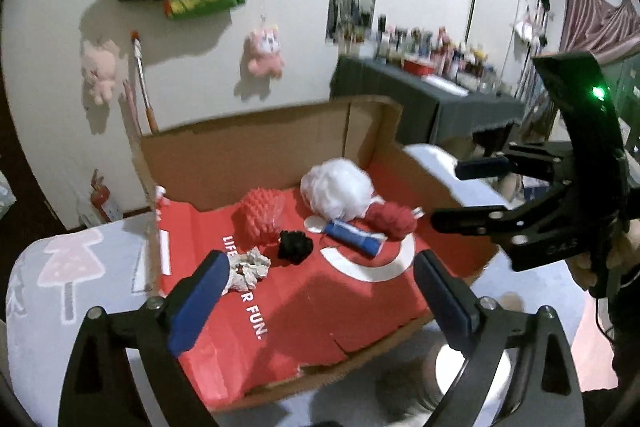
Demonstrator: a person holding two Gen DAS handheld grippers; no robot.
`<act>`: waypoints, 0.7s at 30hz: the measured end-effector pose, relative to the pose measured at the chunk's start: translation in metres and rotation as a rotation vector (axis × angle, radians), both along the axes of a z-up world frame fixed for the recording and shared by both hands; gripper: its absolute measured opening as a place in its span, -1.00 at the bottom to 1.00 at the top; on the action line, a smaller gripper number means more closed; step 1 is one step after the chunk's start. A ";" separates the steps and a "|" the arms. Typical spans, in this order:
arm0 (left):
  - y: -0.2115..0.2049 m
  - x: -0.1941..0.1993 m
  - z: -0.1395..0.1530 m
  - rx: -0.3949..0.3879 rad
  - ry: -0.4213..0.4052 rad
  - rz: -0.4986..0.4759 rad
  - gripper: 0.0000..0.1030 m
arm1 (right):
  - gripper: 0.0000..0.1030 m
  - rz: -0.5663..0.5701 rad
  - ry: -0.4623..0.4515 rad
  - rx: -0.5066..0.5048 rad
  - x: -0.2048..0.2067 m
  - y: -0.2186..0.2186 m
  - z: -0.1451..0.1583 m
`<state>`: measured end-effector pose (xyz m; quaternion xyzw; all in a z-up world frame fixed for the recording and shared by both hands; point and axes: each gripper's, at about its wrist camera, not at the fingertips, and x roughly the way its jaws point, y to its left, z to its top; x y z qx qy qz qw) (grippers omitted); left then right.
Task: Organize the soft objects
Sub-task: 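Move both tools back over the table toward the remaining items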
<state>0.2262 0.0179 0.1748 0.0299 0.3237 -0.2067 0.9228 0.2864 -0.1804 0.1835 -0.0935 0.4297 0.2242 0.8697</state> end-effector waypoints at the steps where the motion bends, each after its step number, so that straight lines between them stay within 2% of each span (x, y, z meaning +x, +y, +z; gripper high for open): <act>1: 0.002 -0.008 0.004 -0.014 -0.016 0.008 0.89 | 0.51 0.002 -0.018 0.008 -0.007 0.000 0.006; 5: 0.013 -0.043 0.016 -0.079 -0.057 0.044 0.93 | 0.63 -0.022 -0.120 0.050 -0.060 -0.011 0.039; 10: 0.017 -0.087 0.025 -0.091 -0.136 0.075 0.94 | 0.67 -0.053 -0.234 0.073 -0.114 -0.022 0.058; 12: 0.016 -0.105 0.023 -0.080 -0.175 0.084 0.96 | 0.74 -0.068 -0.257 0.089 -0.134 -0.026 0.059; 15: 0.013 -0.129 0.019 -0.087 -0.219 0.090 0.99 | 0.74 -0.090 -0.290 0.104 -0.163 -0.032 0.056; 19: 0.010 -0.160 0.003 -0.072 -0.263 0.122 0.99 | 0.74 -0.101 -0.325 0.114 -0.198 -0.034 0.044; 21: 0.010 -0.169 -0.006 -0.073 -0.259 0.134 0.99 | 0.75 -0.115 -0.332 0.134 -0.213 -0.036 0.035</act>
